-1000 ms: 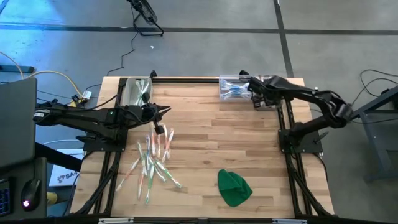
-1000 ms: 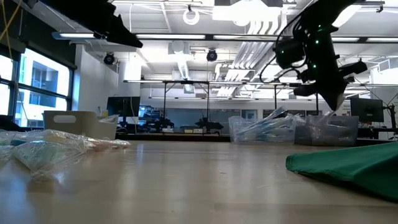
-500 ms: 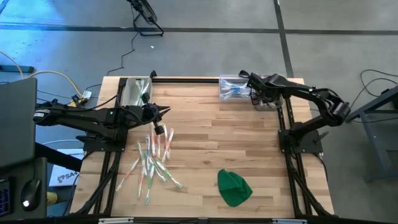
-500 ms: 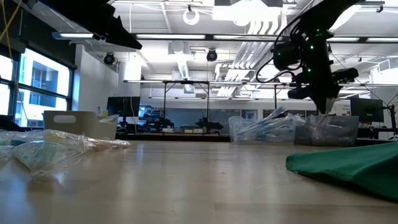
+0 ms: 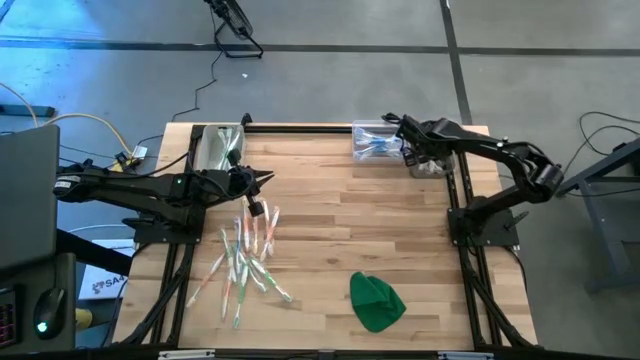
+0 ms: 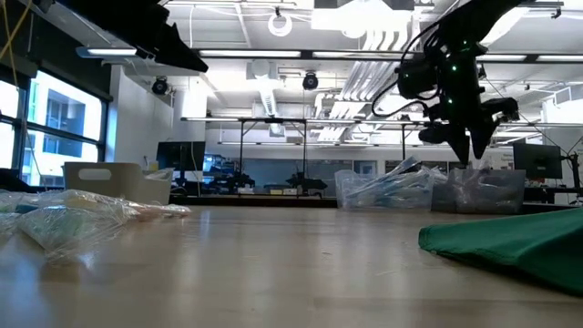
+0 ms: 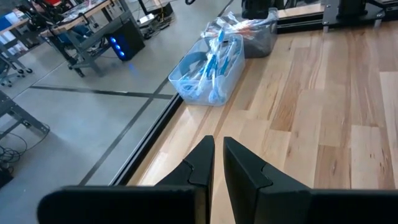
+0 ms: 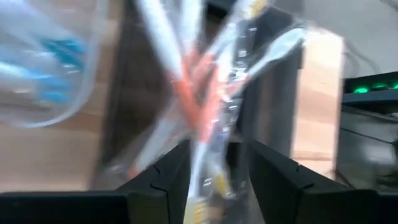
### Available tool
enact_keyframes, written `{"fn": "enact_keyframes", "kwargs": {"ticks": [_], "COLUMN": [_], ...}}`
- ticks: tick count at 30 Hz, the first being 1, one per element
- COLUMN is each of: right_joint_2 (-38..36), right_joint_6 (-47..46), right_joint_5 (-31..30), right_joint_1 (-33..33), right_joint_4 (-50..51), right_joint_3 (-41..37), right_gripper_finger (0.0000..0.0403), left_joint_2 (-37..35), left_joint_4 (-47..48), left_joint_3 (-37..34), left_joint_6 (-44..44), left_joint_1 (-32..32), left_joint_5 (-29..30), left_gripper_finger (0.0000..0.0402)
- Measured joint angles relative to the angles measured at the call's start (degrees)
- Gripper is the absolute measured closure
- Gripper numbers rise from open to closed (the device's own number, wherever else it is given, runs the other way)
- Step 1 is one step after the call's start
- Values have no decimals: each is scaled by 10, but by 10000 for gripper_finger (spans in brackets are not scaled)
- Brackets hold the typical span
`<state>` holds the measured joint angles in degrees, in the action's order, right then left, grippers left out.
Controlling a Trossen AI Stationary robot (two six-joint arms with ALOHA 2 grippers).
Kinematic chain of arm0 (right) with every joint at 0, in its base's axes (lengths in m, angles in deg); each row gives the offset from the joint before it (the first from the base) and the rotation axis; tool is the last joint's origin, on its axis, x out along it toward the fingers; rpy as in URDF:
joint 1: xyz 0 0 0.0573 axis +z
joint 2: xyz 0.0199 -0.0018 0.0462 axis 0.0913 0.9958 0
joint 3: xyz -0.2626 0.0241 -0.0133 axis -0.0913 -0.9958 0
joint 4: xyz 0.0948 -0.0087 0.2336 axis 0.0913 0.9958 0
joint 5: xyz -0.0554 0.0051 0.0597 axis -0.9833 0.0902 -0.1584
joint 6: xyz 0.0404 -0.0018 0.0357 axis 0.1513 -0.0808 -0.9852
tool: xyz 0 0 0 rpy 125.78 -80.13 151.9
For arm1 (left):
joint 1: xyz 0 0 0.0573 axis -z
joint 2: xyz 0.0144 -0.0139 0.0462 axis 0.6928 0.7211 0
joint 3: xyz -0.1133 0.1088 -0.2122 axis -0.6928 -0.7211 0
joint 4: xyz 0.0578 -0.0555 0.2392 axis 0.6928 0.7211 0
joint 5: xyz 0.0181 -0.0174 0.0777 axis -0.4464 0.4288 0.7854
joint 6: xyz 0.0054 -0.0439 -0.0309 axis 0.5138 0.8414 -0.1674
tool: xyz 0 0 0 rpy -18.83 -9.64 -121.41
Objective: Pick & Place Toothbrushes
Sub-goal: Put the orange toothbrush into the black bin
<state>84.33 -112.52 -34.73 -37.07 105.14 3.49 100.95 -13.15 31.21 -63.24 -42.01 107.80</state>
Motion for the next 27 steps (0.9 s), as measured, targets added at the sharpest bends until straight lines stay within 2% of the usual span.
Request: {"fn": "enact_keyframes", "kwargs": {"ticks": [4, 9, 14, 17, 19, 24, 27], "right_joint_2": [0, 0, -1, -1, -1, -1, -1], "right_joint_6": [1, 14, 50, 120, 181, 328, 405], "right_joint_5": [40, 34, 41, 52, 82, 215, 284], "right_joint_1": [19, 70, 129, 155, 166, 183, 191], "right_joint_4": [15, 64, 46, -25, -82, -240, -353], "right_joint_3": [26, 78, 114, 113, 108, 94, 73], "right_gripper_finger": [274, 318, 370, 392, 398, 397, 399], "left_joint_2": [0, 0, 0, 0, 0, 0, 0], "left_joint_4": [0, 0, 3, 3, 3, 3, 8], "left_joint_3": [0, 0, 0, 0, 0, 0, 0], "left_joint_6": [0, 0, 0, 0, 0, 9, 45], "left_joint_1": [0, 0, 0, 0, 0, 1, 1], "left_joint_5": [0, 0, 0, 0, 0, 0, -6], "left_gripper_finger": [374, 374, 374, 374, 374, 374, 374]}}
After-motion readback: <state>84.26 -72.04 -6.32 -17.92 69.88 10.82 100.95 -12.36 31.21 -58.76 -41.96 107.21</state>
